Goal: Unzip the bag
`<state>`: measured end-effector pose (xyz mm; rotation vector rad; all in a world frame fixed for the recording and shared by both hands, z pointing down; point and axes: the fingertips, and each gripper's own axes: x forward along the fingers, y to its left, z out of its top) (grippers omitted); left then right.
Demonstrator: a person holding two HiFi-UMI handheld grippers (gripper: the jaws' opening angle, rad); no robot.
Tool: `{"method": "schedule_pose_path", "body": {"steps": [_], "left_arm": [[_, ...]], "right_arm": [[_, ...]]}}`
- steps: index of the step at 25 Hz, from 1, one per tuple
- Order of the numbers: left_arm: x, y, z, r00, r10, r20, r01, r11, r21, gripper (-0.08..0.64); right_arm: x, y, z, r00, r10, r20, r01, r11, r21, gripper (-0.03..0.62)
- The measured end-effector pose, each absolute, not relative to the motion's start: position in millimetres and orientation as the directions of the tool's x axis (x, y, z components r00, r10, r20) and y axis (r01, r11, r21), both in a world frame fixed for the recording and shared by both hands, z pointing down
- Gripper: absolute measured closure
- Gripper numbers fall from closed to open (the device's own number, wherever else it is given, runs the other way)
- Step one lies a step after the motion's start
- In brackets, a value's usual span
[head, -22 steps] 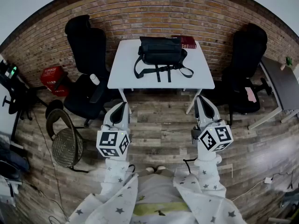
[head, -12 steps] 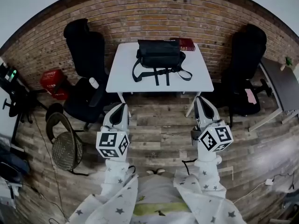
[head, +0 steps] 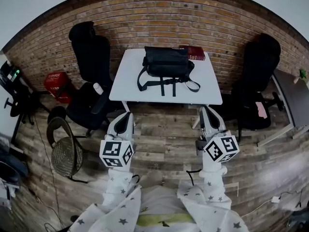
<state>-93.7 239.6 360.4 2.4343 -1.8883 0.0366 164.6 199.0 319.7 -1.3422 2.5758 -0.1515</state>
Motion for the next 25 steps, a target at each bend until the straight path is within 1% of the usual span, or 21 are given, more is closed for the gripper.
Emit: {"method": "schedule_pose_path", "body": {"steps": [11,18,25], "left_arm": [[-109,208,382,0.202,-0.973,0.115,-0.979,-0.197,0.055,0.561],[-133,147,395,0.206,-0.969,0.134,-0.977,-0.196,0.083,0.561],[-163,78,392,0.23,-0.964,0.132,-0.97,-0.216,0.116,0.561]], "right_arm": [[143,151,345,-0.6,-0.793,-0.109,-0.757,0.606,-0.243,0.595],[115,92,357,-0.607,-0.79,-0.08,-0.754,0.605,-0.256,0.595],[73,27,349,-0.622,-0.781,-0.058,-0.747,0.614,-0.254,0.595]]}}
